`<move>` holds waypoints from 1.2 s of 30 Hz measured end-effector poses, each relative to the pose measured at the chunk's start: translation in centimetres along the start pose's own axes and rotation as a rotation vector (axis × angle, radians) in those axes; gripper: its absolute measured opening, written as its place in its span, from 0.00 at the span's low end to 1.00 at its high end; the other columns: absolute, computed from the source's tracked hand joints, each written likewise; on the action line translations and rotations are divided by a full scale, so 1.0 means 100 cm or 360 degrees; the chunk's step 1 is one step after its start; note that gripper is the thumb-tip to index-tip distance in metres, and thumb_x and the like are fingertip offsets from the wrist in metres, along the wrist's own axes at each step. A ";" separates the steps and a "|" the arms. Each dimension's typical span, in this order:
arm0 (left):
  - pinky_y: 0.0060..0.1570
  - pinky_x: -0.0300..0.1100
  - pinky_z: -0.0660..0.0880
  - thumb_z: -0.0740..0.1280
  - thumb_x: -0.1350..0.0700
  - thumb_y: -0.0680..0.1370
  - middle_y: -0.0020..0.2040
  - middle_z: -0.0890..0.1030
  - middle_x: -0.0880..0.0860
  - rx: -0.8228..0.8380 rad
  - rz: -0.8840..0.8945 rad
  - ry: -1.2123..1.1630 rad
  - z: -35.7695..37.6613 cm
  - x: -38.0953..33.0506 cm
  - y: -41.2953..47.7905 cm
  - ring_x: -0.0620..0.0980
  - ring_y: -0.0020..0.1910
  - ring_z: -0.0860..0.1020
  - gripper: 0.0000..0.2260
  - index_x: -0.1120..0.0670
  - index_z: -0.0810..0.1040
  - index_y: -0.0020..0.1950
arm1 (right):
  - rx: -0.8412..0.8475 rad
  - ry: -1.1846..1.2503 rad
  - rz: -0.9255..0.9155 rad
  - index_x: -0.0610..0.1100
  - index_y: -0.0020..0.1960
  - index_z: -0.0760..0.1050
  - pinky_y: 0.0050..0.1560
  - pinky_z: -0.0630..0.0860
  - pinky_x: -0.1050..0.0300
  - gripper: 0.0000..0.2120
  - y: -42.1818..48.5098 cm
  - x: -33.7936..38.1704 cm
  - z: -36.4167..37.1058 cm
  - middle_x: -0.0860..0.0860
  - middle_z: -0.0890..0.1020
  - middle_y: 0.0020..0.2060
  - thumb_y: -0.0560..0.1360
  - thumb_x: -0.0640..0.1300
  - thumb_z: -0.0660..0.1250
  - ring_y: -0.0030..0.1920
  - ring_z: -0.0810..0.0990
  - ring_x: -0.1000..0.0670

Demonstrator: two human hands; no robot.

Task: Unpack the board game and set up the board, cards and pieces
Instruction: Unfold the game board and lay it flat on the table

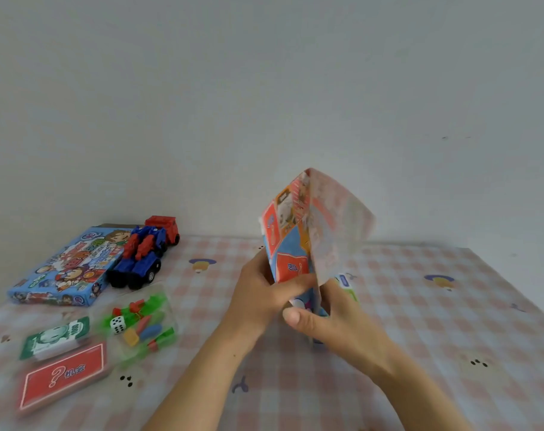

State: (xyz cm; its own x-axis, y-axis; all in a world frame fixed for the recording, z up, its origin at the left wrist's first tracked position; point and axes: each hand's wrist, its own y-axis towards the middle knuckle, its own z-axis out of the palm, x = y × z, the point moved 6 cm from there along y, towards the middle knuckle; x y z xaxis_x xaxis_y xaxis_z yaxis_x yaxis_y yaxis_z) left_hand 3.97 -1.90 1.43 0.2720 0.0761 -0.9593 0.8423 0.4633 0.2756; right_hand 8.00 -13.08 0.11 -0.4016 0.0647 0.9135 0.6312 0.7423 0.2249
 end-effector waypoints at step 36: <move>0.53 0.57 0.78 0.69 0.45 0.74 0.49 0.84 0.58 -0.0553 -0.0461 -0.0713 -0.067 0.030 0.019 0.58 0.47 0.82 0.17 0.56 0.80 0.54 | -0.1704 0.0344 0.0009 0.48 0.37 0.79 0.35 0.69 0.56 0.10 -0.034 -0.016 -0.113 0.49 0.76 0.29 0.75 0.50 0.69 0.33 0.72 0.50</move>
State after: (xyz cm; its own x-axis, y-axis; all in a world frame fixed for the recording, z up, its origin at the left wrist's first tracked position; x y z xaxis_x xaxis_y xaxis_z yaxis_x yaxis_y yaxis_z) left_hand 3.26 5.11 -1.34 0.2877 -0.4370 -0.8522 0.7309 0.6752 -0.0994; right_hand 14.00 -23.25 1.67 -0.3378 -0.1301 0.9322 0.9249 -0.2296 0.3031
